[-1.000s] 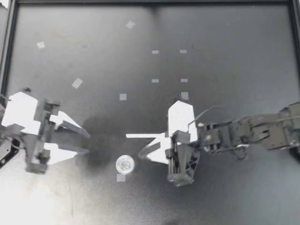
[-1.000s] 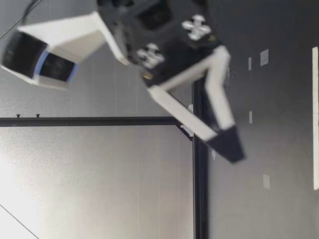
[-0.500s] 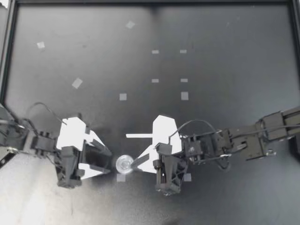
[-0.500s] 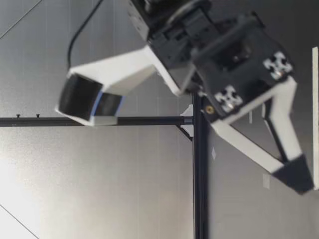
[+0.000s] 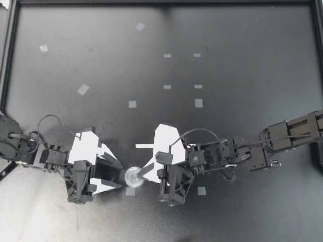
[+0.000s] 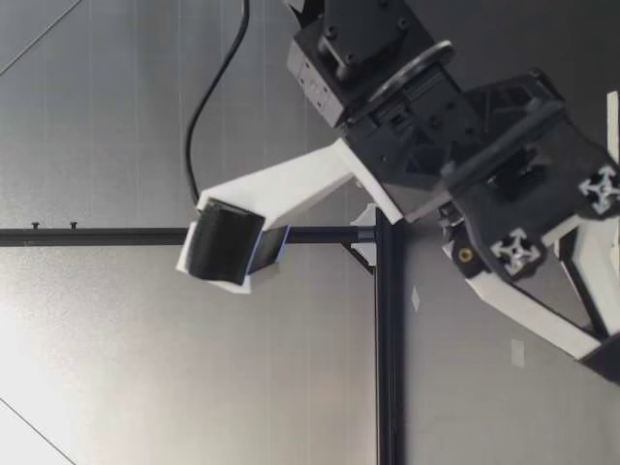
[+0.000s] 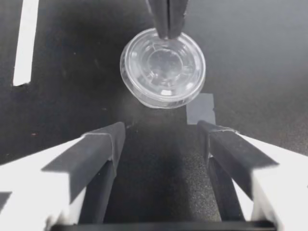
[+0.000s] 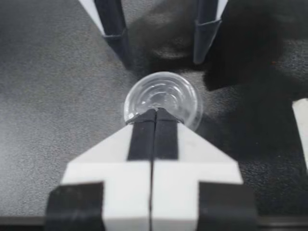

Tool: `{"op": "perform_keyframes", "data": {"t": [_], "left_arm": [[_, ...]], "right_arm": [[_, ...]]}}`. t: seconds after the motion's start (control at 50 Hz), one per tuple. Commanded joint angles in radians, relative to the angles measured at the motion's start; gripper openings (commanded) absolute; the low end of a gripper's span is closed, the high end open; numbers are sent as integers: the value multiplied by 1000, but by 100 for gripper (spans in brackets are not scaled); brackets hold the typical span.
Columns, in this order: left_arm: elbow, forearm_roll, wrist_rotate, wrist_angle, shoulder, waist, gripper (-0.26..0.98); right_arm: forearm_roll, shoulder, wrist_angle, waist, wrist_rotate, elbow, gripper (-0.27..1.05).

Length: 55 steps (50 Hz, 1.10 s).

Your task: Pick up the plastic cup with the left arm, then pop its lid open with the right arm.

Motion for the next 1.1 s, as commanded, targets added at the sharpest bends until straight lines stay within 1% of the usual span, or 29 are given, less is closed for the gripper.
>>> {"op": "perform_keyframes", "data": {"t": [0.0,0.22,0.44,0.62,0.9,1.0,1.08], "left_arm": [[-21,-2,3,-26,5,-5,67],[-43,-2,3,-44,54,-3,67],[-58,-5,3,-43,61,-5,67],[-71,-17,3,-43,61,-5,67],[-98,-17,2,-34,75,-3,67],[-117,-17,3,-21,94,-3,65],[-144,-17,11,5,112,-5,64]], "right_arm": [[-3,-23,-5,-8,-2,-20,-6],[-3,-17,12,-6,2,-14,-6],[-2,-20,58,-3,3,3,-6],[-3,-17,58,-2,3,0,-6],[-3,-17,58,-2,2,0,-6],[-2,-18,58,0,2,0,-6],[-2,-23,57,0,2,2,-6]]}}
